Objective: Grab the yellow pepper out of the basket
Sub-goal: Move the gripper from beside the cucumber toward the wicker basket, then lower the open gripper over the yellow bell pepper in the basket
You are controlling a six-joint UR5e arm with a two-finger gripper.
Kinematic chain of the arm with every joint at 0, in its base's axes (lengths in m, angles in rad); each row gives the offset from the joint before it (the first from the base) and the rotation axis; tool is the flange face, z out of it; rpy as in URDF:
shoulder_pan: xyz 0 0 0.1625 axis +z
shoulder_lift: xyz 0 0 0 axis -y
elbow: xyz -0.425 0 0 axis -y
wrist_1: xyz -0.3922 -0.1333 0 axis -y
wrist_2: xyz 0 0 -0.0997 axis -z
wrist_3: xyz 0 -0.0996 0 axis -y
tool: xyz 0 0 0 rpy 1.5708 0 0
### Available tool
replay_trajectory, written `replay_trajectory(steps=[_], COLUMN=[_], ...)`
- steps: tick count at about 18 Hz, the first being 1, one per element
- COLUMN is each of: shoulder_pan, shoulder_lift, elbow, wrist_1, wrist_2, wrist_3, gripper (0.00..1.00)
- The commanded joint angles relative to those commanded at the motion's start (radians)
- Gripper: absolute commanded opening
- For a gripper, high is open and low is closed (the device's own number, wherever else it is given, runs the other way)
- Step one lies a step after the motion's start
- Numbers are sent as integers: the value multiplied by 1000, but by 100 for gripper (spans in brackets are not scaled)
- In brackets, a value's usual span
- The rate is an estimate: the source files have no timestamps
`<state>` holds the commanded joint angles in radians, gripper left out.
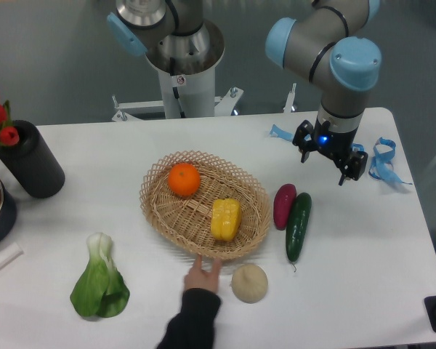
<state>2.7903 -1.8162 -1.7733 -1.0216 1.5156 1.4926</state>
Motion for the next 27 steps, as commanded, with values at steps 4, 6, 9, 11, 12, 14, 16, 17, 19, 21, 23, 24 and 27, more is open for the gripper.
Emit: replay_trajectory(steps=[4,6,9,11,12,14,16,17,19,21,23,24,27], shoulder_pan=[-5,-5,-15,-18,-26,-46,-64,-84,-132,-153,-182,-201,-247], shoulder_lift=[8,11,15,40,54,67,78,75,71,57,41,29,-17], elbow=[-12,-12,-14,-34,-44,-54,-54,-55,-51,-51,-42,-29,17], wrist_1=[3,5,2,3,5,5,2,5,9,9,9,9,6], wrist_2=[-2,-5,-11,-14,-17,-61,-106,-112,-115,-118,-120,-118,-109], wrist_3=[0,0,-12,-40,-69,-112,-257,-329,-400,-413,-484,-541,-612], gripper=[100,100,100,100,100,100,100,100,100,100,100,100,100])
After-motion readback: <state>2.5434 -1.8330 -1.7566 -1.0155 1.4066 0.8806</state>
